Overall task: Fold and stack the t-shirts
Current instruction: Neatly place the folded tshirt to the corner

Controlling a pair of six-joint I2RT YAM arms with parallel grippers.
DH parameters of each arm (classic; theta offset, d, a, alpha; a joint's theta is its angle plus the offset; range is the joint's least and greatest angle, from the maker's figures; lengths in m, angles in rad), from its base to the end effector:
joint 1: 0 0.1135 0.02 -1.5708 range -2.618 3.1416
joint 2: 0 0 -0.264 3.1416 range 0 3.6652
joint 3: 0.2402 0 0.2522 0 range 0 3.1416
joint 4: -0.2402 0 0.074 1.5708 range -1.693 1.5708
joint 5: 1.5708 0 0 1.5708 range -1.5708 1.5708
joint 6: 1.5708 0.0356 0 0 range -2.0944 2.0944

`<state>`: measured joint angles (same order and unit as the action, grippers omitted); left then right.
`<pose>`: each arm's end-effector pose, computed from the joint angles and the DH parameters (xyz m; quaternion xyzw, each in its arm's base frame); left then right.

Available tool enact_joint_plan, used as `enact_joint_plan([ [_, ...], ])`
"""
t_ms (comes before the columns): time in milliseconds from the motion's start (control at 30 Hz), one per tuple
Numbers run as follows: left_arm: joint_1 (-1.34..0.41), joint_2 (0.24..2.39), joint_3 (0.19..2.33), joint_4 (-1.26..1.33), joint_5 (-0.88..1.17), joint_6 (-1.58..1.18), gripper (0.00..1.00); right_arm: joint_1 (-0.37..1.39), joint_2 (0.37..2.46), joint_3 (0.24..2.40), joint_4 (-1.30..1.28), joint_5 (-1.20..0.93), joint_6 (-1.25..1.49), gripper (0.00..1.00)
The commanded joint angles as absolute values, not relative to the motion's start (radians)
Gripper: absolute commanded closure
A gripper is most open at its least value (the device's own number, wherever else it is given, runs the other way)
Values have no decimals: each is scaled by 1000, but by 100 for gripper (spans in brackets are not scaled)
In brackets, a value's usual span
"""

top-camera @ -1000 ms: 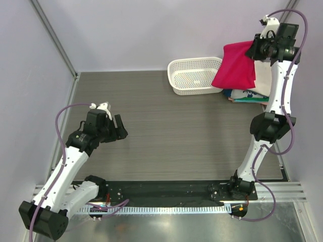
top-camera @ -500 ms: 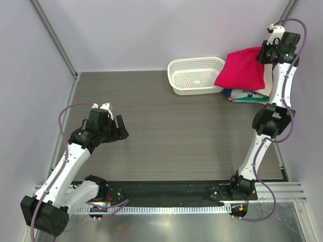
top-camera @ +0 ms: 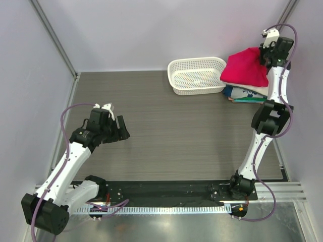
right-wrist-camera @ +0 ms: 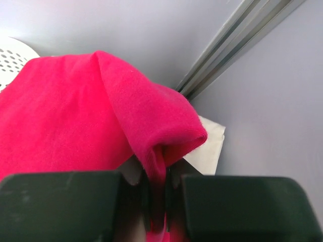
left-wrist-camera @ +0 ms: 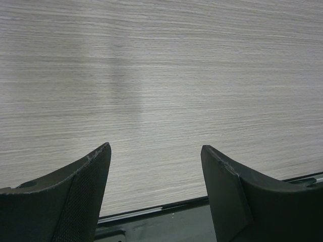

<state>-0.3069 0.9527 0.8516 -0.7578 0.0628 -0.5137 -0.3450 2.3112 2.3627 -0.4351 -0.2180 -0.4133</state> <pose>0.1789 -0.0590 0.2807 -0.0858 0.9330 -0.1659 0.3077 0.5112 -0.1755 0.3402 -0.0889 0.8215 -0.1220 0.5499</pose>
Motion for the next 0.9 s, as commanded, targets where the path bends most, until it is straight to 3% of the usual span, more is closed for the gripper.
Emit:
enact_joint_plan([
  [0,-304,948,853,-726,87,-492,27,-370,2302,2359,-250,-208,-468,99],
  [400,-304,956,851,-724,92,-491,27,-370,2345,2313,-206,-187,-545,96],
  [467,-304,954,853,-726,94,-491,27,-368,2353,2309,-203,-144,-543,70],
  [500,-304,956,851,-727,92,-491,27,-368,2352,2307,-202,-121,-546,48],
  [600,-302,950,853,-729,90,-491,27,-368,2330,2283,-141,52,-520,30],
  [867,-305,910,851,-729,80,-494,27,-374,2180,2295,-61,339,-362,24],
])
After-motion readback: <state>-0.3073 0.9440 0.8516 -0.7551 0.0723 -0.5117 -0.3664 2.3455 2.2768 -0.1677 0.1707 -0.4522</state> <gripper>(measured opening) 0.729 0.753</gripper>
